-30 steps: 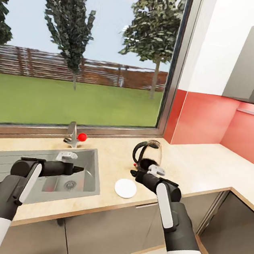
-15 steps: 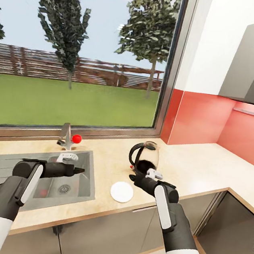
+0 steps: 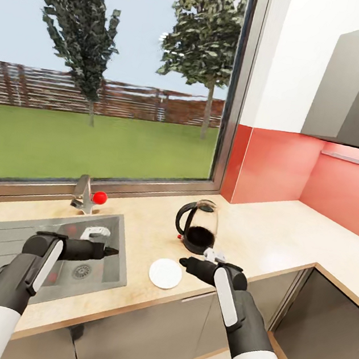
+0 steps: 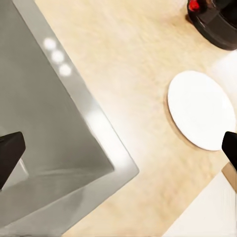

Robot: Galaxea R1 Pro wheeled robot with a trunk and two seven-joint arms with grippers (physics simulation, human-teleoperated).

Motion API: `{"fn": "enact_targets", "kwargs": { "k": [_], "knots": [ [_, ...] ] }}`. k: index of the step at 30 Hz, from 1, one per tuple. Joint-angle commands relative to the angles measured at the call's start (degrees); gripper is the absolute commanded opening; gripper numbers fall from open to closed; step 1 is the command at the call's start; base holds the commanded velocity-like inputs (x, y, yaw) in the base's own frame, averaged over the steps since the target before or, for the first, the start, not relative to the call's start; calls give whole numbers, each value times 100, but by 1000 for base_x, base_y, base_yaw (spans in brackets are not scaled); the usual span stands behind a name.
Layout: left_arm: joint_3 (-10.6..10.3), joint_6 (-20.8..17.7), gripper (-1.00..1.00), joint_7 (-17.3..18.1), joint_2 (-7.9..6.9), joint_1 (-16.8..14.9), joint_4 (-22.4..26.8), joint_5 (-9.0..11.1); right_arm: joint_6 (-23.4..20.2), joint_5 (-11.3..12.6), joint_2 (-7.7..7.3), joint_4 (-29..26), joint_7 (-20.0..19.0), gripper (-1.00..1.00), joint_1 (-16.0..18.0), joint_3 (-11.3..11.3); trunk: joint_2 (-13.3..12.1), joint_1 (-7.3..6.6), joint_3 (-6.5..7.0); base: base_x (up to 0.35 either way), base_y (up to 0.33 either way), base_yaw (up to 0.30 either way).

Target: Set up a coffee station on the kitchen countertop: keep the coffee maker on the countertop, move the bottle of coffee from the kitchen shelf to the counter next to the coffee maker, place a paper coffee filter on top of the coffee maker, put the saucer next to the coffee maker with the coffee cup on the saucer, and place the electric kettle next to the coffee maker.

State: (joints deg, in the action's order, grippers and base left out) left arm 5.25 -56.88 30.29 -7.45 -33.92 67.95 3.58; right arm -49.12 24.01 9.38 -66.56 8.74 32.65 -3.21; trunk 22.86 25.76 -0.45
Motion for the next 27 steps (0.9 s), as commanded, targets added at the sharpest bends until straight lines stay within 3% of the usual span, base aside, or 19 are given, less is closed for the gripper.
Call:
{"fn": "enact_targets", "kwargs": {
  "k": [1, 8, 11, 16, 27],
  "knots": [
    [7, -43, 100, -6, 2, -4, -32, 40, -15, 61, -5, -1, 54, 100, 1, -5, 7, 3, -5, 2, -1, -2],
    [21, -72, 100, 9, 7, -14, -236, 65, -530, 189, -232, 4, -147, 100, -4, -11, 7, 3, -5, 0, 0, 0],
    [26, -86, 100, 57, 9, -30, -364, 150, -654, 248, -254, 5, -375, 100, -4, -12, 7, 3, -5, 0, 0, 0],
    [3, -86, 100, 450, -13, -60, -799, 538, -728, 283, -270, 3, -635, 100, -5, -13, 7, 3, -5, 0, 0, 0],
    [39, -55, 100, 624, -52, -56, -946, 674, -739, 291, -270, -1, -678, 100, -5, -16, 7, 3, -5, 0, 0, 0]
  ]
}}
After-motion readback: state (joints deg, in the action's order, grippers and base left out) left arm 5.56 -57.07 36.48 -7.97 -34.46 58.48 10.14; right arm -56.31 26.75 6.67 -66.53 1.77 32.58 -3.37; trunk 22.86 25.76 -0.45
